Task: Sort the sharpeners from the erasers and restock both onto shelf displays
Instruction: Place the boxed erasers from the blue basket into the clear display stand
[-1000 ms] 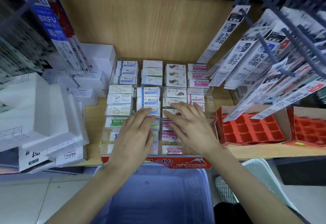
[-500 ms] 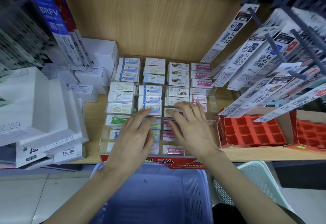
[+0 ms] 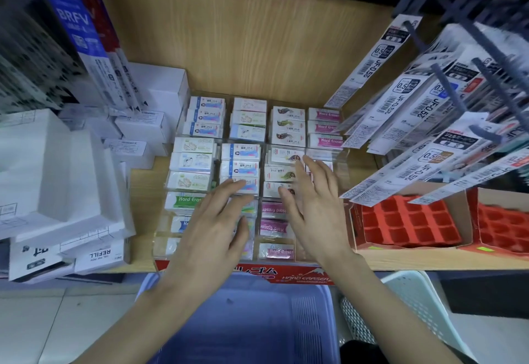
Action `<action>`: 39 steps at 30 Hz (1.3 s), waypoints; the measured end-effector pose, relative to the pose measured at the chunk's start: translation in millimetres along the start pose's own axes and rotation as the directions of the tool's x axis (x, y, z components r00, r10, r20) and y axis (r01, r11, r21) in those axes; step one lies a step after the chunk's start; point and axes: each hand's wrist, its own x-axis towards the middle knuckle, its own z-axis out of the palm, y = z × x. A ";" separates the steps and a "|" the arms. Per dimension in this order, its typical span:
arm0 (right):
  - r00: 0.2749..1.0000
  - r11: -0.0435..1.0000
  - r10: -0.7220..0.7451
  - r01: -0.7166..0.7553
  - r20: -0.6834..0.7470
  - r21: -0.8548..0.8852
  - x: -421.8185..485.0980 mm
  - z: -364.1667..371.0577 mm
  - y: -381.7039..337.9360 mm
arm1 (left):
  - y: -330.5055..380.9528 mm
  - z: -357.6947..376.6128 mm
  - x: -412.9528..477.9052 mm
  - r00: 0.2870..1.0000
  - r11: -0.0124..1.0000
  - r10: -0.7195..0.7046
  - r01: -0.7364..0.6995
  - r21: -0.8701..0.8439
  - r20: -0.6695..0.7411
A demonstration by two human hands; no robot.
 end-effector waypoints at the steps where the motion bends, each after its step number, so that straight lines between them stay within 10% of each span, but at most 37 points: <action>1: 1.000 1.000 0.003 -0.003 -0.003 0.021 2.1 -1.3 0.0 | 0.8 -0.2 0.4 1.000 1.000 0.002 -0.002 -0.010 0.000; 39: 0.978 0.981 -0.161 0.173 -0.132 0.085 7.6 6.5 9.8 | 8.6 -8.8 -9.9 1.000 0.995 0.013 -0.010 -0.098 0.029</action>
